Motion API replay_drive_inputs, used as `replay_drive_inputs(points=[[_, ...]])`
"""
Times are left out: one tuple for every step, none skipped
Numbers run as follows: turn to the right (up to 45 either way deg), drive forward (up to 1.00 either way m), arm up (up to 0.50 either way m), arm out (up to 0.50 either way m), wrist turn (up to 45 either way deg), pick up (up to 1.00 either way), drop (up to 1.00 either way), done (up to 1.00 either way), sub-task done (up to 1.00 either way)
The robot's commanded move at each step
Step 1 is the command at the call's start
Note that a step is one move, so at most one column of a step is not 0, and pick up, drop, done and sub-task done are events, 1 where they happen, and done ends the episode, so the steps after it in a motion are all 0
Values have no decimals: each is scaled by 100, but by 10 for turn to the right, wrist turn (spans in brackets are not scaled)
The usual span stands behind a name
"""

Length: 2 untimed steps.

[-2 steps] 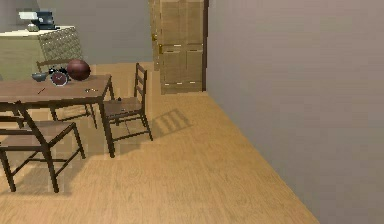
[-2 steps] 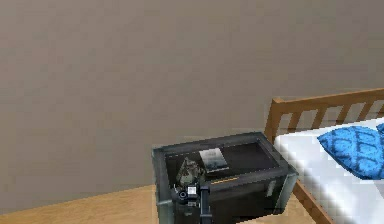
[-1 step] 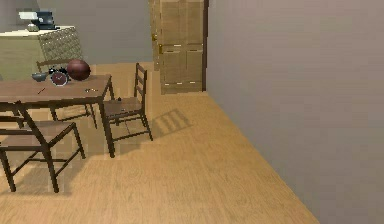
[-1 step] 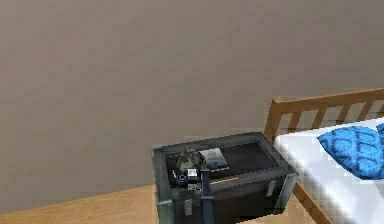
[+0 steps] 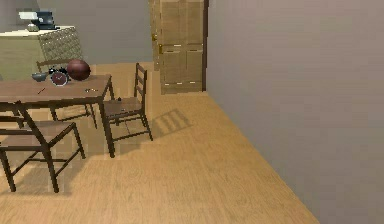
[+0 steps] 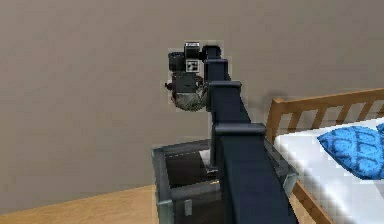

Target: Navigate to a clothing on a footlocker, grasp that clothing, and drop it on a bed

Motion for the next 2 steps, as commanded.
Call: replay_drive_inputs(points=[[0,0,0,0,-450,0,0,0,0],[0,0,0,0,-450,0,0,0,0]])
